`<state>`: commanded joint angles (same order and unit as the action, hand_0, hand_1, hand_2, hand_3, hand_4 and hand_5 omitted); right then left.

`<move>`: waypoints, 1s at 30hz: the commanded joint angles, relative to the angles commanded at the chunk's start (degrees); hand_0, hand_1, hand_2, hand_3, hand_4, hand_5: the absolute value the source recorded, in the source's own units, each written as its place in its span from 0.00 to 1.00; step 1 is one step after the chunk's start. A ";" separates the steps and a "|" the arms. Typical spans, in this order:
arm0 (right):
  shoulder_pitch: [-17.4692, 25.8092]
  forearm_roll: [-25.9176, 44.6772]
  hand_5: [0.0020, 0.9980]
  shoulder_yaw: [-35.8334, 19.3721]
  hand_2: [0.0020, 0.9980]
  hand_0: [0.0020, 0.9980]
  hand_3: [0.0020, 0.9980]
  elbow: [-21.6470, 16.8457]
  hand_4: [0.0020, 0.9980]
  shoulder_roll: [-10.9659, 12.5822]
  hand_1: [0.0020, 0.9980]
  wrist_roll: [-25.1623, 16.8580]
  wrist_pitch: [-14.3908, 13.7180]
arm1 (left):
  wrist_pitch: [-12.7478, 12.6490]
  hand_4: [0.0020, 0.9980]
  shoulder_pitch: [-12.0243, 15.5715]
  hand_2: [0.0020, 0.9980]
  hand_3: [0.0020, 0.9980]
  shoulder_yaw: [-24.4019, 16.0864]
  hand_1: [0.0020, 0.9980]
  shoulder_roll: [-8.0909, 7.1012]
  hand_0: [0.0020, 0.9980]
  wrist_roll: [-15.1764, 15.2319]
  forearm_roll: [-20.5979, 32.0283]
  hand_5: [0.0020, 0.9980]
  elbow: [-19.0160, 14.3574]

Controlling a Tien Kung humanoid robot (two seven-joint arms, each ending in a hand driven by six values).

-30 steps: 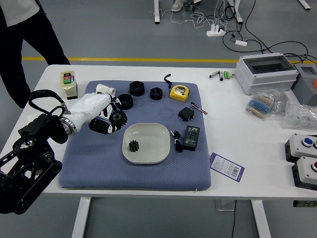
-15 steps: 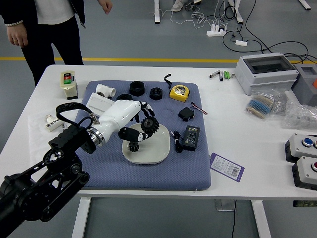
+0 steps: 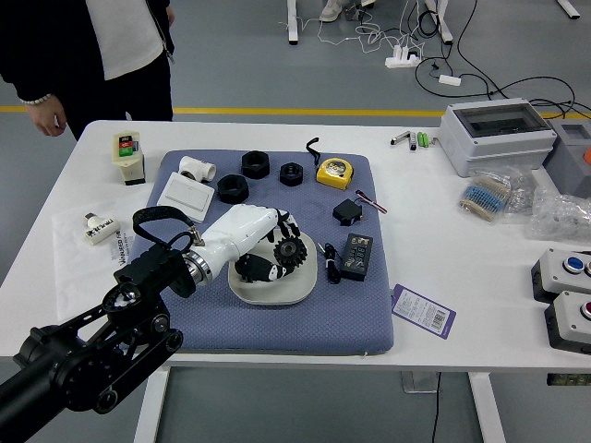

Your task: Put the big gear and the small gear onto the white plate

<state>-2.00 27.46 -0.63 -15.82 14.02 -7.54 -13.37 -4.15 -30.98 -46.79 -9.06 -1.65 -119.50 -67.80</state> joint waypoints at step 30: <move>-0.42 0.04 0.70 -0.84 0.72 0.61 0.54 0.13 0.73 -0.09 0.62 -0.12 0.07 | -10.68 0.95 4.42 0.71 0.65 -17.43 0.62 0.21 0.47 2.33 -0.64 0.42 -1.95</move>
<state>-2.42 27.50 -1.47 -15.69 13.93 -7.66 -13.30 -14.82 -26.56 -64.22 -8.85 0.68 -120.15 -69.75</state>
